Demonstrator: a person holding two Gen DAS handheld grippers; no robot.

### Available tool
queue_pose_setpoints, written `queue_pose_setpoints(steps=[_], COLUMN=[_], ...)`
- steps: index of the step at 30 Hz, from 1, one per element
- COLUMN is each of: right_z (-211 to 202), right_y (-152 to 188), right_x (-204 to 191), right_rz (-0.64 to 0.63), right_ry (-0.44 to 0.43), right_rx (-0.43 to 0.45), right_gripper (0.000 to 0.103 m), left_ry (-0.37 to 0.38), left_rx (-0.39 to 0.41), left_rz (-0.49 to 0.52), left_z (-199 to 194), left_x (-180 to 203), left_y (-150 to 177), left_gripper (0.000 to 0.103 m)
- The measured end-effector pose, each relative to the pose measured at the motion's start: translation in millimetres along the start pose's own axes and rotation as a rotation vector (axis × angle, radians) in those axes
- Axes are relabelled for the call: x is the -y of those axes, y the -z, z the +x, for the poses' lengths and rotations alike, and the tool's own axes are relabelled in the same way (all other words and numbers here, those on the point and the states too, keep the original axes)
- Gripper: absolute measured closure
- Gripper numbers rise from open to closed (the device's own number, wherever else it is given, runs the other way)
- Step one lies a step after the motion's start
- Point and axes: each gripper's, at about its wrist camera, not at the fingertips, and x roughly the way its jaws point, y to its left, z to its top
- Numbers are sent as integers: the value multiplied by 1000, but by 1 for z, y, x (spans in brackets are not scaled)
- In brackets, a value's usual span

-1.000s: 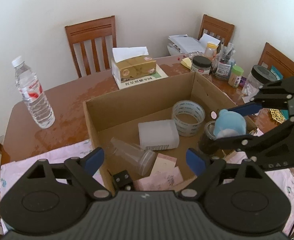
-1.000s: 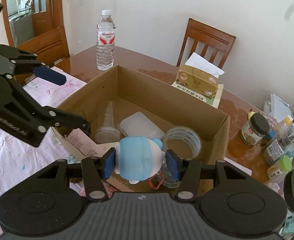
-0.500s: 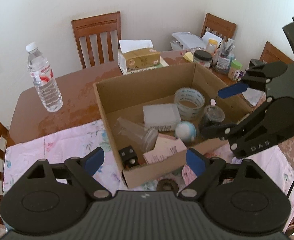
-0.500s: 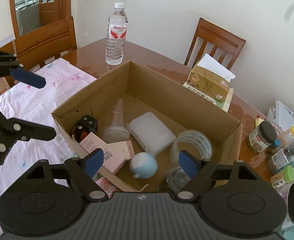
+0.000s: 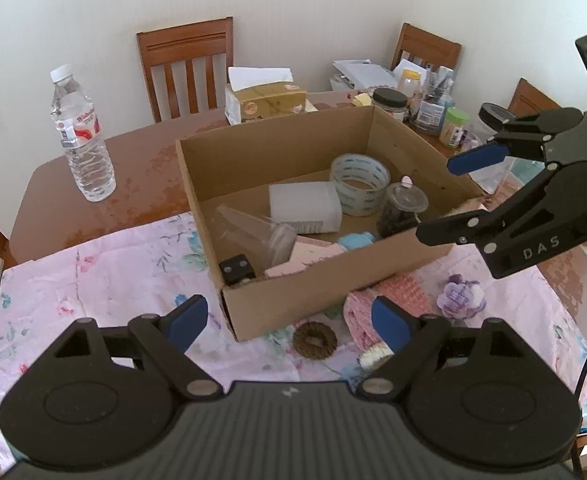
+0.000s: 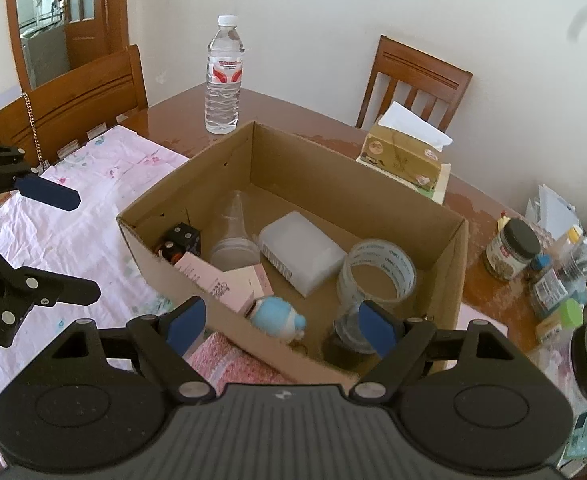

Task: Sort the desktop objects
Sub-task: 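Lower the light-blue toy into the cardboard box and open the right tool, then move the left tool to the white knitted sock and grasp it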

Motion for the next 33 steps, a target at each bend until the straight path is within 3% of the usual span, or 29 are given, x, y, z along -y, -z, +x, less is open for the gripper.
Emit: queue_pose_setpoints(steps=[9, 20, 33], right_z=[-10, -13, -12], right_y=[24, 53, 81], right_x=[-8, -8, -17], right_rz=[35, 162, 224], right_ry=[18, 6, -4], right_rx=[-9, -47, -75], right_gripper=[16, 16, 15], left_ry=[18, 36, 76], left_rx=[4, -33, -74], left_rz=[13, 36, 61], left_z=[-11, -10, -6], left_x=[12, 31, 43], left_y=[14, 44, 69], left_gripper=[12, 12, 12])
